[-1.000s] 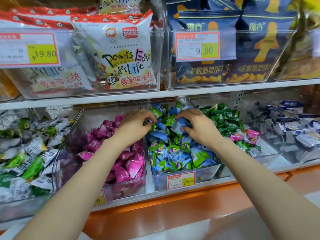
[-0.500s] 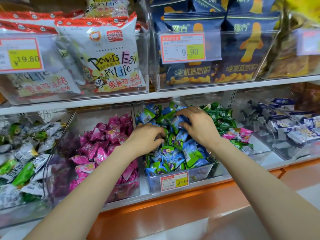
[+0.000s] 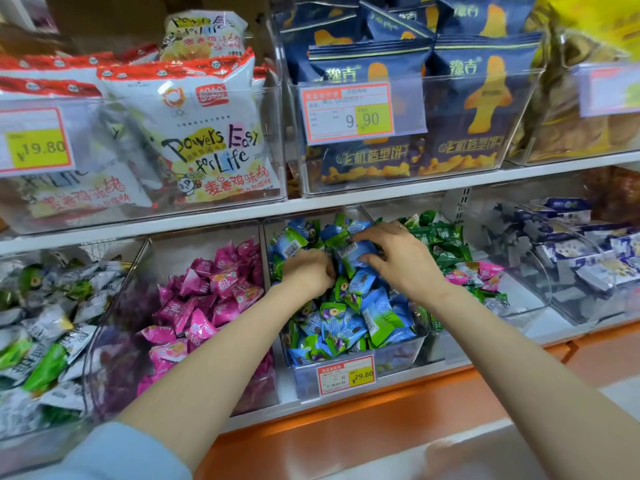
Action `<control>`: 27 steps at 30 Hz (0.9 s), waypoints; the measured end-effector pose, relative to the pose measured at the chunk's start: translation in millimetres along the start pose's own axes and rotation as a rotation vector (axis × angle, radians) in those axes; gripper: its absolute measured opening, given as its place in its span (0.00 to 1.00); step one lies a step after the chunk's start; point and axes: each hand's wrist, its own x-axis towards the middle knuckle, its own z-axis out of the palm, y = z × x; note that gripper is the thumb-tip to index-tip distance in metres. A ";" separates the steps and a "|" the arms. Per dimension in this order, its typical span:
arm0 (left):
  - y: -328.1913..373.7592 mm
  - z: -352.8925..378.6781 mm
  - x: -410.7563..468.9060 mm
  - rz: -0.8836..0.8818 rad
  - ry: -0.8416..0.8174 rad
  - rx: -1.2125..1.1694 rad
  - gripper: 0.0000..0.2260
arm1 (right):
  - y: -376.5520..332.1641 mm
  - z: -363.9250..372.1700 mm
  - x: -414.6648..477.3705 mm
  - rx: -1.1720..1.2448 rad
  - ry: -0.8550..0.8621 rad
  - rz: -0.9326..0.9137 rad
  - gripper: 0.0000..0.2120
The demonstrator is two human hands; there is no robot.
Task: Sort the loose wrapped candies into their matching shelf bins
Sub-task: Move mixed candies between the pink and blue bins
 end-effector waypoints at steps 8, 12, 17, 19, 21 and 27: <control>-24.7 -33.3 -38.3 0.014 0.133 -0.299 0.03 | -0.1 2.3 1.5 0.039 0.000 0.035 0.15; -49.1 -41.0 -56.6 -0.030 0.295 -0.575 0.07 | -3.9 4.3 3.9 0.273 -0.069 0.082 0.20; -56.9 -34.7 -67.8 0.035 0.360 -0.820 0.09 | -18.4 -3.9 1.7 0.615 -0.146 0.139 0.21; -49.4 -34.6 -70.9 0.144 0.307 -0.871 0.10 | -27.2 -7.6 0.5 0.665 -0.140 0.138 0.22; -40.7 -36.4 -72.9 0.237 0.288 -0.875 0.10 | -35.2 -8.9 -1.7 0.646 -0.165 0.121 0.21; -29.7 -36.5 -63.2 0.296 0.234 -0.776 0.06 | -13.4 -22.6 -2.3 0.452 0.169 0.275 0.14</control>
